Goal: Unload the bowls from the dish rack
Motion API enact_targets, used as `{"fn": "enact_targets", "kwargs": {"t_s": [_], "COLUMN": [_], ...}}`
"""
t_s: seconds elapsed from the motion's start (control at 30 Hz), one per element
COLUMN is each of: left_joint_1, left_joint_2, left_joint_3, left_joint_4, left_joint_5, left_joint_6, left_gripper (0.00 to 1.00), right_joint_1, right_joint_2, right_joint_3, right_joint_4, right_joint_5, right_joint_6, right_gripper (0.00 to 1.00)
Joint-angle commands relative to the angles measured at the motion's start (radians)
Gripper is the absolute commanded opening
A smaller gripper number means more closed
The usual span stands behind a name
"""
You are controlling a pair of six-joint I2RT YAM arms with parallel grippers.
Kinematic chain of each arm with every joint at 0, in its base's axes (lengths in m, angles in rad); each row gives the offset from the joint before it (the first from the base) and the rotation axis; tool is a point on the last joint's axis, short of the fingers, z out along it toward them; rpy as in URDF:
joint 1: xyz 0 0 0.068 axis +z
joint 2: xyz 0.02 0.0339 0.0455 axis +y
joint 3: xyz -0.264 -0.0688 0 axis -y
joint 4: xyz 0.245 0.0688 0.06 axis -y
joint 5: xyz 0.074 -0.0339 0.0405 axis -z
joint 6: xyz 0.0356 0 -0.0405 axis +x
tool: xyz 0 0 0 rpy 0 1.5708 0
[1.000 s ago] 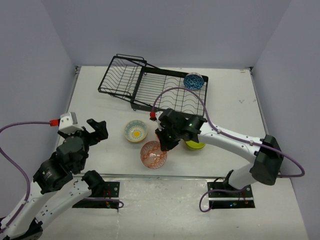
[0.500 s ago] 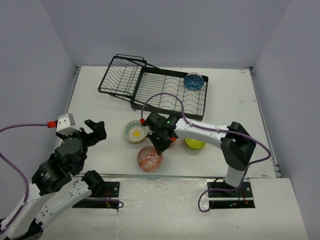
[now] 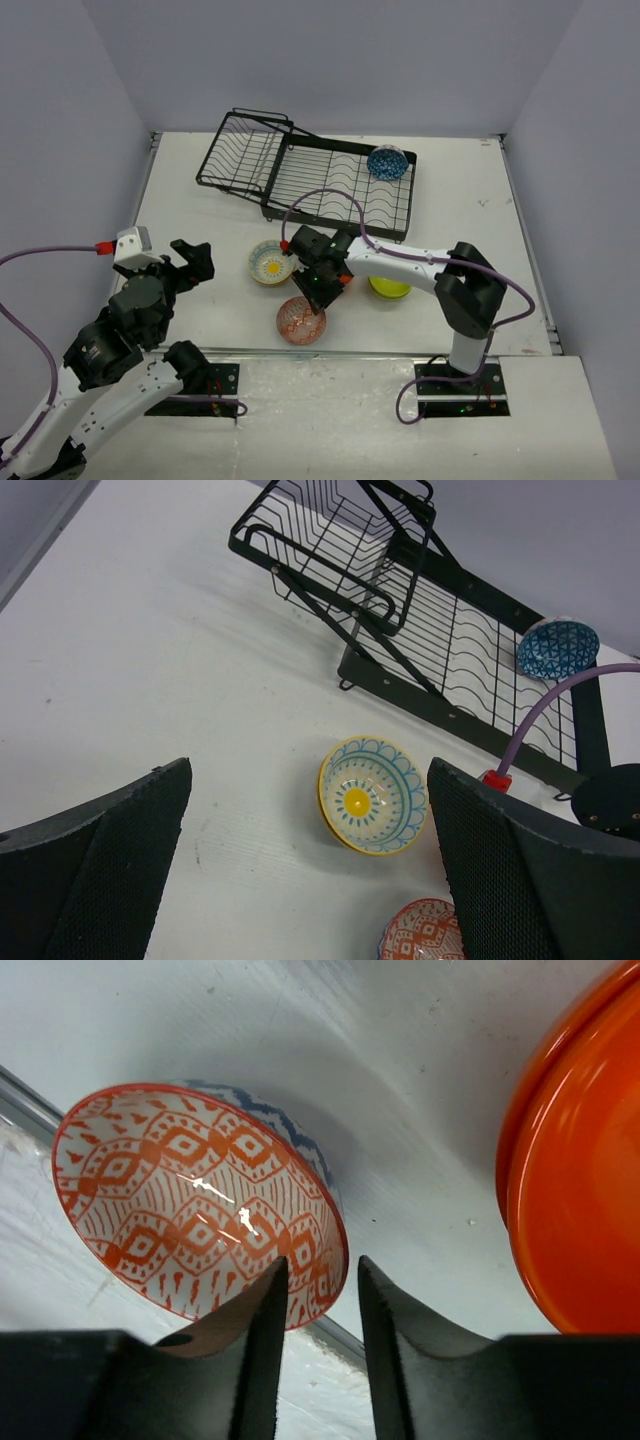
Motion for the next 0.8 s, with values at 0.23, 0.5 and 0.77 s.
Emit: {"fn": "enact_targets", "kwargs": {"t_s": [0.23,0.5,0.77], "left_joint_1": [0.006,0.006,0.152], "left_joint_2": [-0.008,0.018,0.182], "left_joint_3": [0.003,0.000,0.030], "left_joint_4": [0.037,0.042,-0.018], "left_joint_5": [0.005,0.000,-0.026], "left_joint_6": [0.023,0.023,-0.012], "left_gripper": [1.00,1.00,1.00], "right_joint_1": [0.006,-0.102,-0.431], "right_joint_2": [-0.307,-0.407,-0.447], "right_joint_3": [0.093,-0.011,-0.091], "right_joint_4": [-0.133,0.276,0.640], "right_joint_5": [0.195,0.908,0.545], "right_joint_6": [-0.036,-0.612,-1.007], "right_gripper": [0.69,0.99,0.99]}}
